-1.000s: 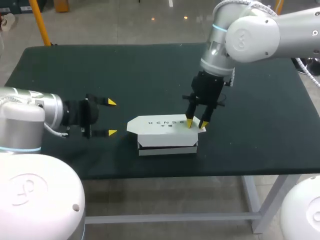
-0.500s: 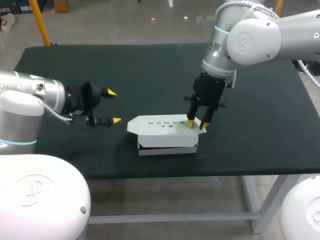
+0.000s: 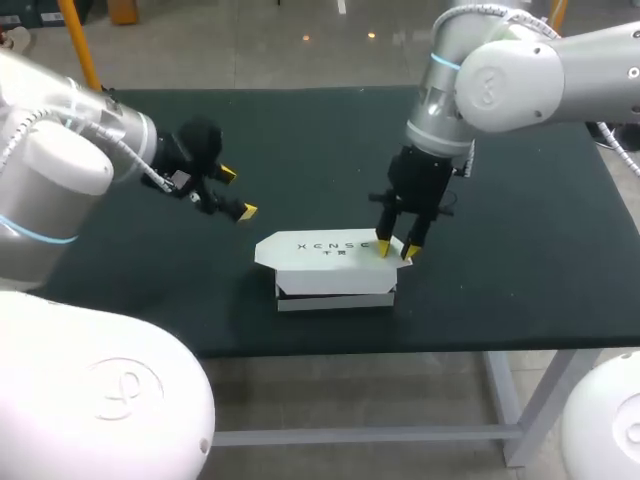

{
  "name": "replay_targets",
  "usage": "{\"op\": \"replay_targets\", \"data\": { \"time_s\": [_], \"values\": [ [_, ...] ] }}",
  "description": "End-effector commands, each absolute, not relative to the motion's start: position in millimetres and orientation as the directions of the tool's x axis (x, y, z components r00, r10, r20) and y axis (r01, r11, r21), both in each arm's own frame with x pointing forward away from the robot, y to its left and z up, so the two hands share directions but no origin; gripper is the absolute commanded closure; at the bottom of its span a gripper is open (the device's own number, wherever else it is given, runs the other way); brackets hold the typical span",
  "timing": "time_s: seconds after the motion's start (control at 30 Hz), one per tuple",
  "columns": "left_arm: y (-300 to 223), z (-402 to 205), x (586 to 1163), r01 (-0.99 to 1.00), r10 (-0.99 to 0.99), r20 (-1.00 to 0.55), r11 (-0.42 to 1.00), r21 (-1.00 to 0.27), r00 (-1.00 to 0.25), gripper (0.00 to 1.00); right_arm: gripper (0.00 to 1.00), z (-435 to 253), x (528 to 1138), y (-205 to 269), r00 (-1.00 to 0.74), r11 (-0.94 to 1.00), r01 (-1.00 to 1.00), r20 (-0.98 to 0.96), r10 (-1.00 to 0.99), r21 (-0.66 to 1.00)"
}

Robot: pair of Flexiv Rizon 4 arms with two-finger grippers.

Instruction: Assemble the packaging by folding the flat box into shape, placing the metal phone stand inside, and closing the box properly

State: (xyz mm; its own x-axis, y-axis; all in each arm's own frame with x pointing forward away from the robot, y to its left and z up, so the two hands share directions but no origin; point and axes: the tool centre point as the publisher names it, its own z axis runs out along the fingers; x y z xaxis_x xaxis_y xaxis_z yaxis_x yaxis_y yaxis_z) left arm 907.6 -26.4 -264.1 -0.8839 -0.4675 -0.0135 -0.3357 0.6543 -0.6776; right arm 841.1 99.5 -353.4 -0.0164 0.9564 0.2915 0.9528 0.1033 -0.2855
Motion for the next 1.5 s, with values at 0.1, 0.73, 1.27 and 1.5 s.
{"op": "replay_targets", "data": {
  "time_s": [0.1,0.73,1.27,1.5],
  "values": [
    [-28,-259,910,-0.454,-0.509,0.045,0.722,-0.522,-0.860,0.00,0.57,-354,842,98,-0.014,0.100,0.953,0.292,0.956,-0.285],
    [-58,-274,914,-0.956,-0.979,0.027,0.191,-0.223,-0.202,0.00,0.58,-357,839,98,-0.006,0.085,0.963,0.297,0.955,-0.254],
    [-69,-276,923,-1.000,-0.998,0.068,-0.008,-0.024,0.006,0.00,0.58,-357,838,100,0.000,0.080,0.970,0.328,0.945,-0.230],
    [-73,-286,916,-0.959,-0.968,0.046,-0.237,0.156,0.247,0.00,0.59,-359,837,96,0.009,0.070,0.973,0.342,0.940,-0.218]
  ]
}}
